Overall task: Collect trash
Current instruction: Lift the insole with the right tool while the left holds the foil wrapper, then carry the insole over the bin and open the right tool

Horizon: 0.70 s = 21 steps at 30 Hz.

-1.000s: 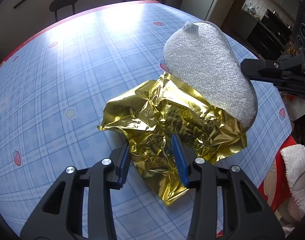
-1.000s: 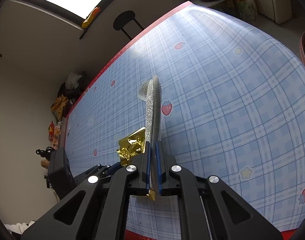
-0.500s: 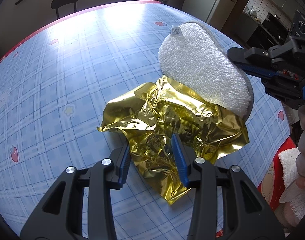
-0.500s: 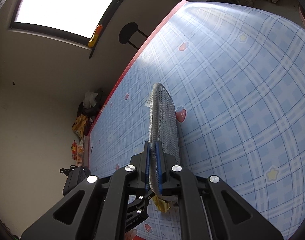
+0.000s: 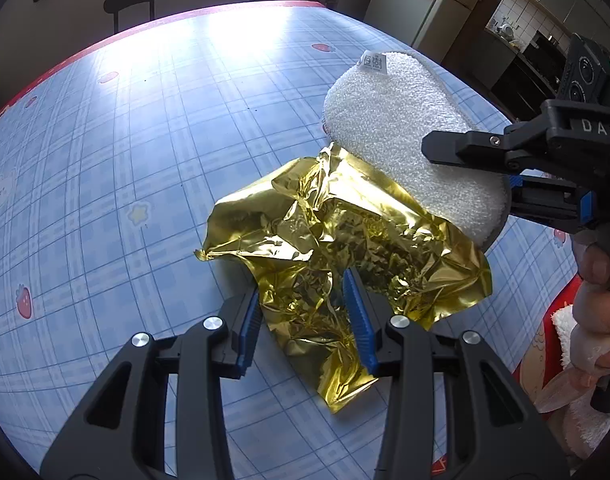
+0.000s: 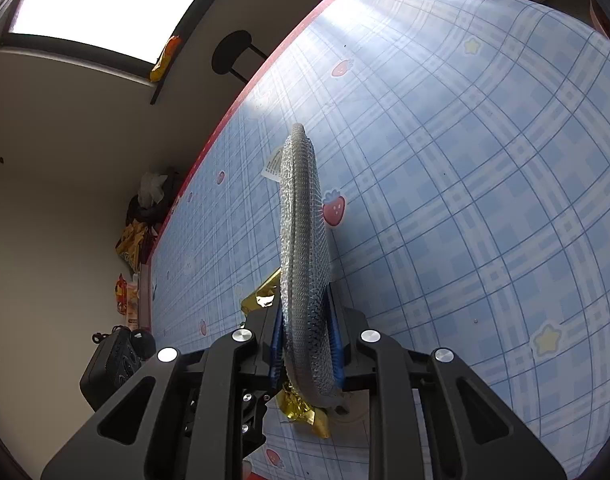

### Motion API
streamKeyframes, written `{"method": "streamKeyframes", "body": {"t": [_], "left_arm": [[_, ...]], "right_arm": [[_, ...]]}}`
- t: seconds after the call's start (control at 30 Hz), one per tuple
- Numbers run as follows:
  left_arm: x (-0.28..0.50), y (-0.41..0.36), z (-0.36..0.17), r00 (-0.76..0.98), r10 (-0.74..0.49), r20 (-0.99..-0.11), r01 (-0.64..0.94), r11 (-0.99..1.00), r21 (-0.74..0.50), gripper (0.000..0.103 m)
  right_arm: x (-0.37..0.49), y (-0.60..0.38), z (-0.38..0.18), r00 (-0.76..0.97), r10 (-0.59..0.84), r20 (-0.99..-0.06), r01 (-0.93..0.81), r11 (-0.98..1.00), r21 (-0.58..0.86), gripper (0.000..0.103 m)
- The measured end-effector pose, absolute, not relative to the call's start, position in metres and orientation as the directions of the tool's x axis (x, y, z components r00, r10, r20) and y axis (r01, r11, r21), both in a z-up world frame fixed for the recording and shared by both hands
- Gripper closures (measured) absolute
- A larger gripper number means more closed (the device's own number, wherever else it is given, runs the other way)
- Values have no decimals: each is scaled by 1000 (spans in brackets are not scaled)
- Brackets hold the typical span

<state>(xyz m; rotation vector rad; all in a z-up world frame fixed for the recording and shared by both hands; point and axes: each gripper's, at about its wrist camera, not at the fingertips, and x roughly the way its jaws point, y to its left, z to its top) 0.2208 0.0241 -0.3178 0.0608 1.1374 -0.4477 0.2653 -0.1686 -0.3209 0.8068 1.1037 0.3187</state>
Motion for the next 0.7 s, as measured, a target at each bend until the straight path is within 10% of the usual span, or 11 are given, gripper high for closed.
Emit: {"method": "streamKeyframes", "body": {"t": [0.7], "left_arm": [[211, 31, -212, 566, -316, -761, 292, 940, -174, 67]], "right_arm": [[233, -259, -259, 607, 490, -625, 123, 719, 684, 85]]}}
